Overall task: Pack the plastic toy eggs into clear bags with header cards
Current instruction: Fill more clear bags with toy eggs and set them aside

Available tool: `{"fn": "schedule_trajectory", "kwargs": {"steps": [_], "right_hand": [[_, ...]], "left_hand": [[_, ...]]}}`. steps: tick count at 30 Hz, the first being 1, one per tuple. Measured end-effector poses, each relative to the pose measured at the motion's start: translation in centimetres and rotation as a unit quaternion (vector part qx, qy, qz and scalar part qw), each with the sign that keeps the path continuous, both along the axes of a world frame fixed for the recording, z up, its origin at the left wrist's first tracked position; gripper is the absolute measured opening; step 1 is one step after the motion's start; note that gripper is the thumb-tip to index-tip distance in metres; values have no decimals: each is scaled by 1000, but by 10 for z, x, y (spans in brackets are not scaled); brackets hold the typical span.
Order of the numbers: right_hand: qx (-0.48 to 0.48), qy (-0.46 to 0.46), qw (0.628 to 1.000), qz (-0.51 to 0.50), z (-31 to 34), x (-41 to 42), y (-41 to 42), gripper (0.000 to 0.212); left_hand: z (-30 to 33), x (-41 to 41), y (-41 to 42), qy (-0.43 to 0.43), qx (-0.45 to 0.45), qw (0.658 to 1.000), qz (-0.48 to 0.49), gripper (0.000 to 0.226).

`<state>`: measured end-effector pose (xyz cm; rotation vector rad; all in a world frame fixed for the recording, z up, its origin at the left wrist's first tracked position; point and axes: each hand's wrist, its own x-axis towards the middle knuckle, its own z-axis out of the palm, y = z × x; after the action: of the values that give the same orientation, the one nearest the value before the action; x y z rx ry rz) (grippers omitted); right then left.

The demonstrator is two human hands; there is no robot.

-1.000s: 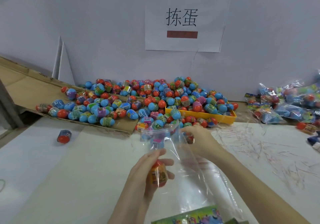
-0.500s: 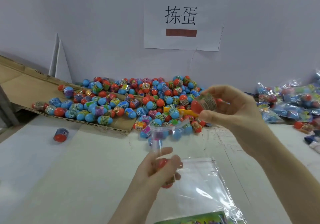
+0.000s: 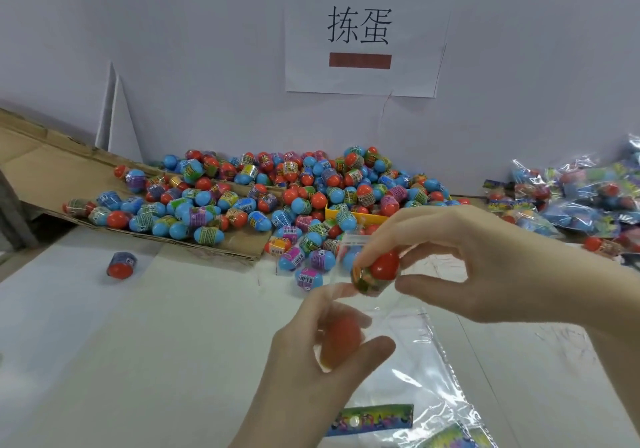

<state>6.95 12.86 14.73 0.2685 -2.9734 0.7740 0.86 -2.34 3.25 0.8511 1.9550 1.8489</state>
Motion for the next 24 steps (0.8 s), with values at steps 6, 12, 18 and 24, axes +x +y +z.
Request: {"fn": "schedule_trajectory", "kwargs": {"steps": [6, 12, 18, 24], "right_hand": [[46, -88, 994, 47, 3, 7, 3, 41], [95, -90, 991, 16, -5, 5, -4, 47], [133, -21, 991, 1, -21, 6, -9, 37], [134, -32, 989, 63, -39, -9, -2, 17]], "left_hand": [[4, 1, 1, -37, 21, 999, -26, 43], [2, 0, 2, -121, 47, 990, -59, 52], [-3, -6, 3, -181, 74, 979, -64, 53], [-9, -13, 4, -195, 78, 976, -57, 57]]}}
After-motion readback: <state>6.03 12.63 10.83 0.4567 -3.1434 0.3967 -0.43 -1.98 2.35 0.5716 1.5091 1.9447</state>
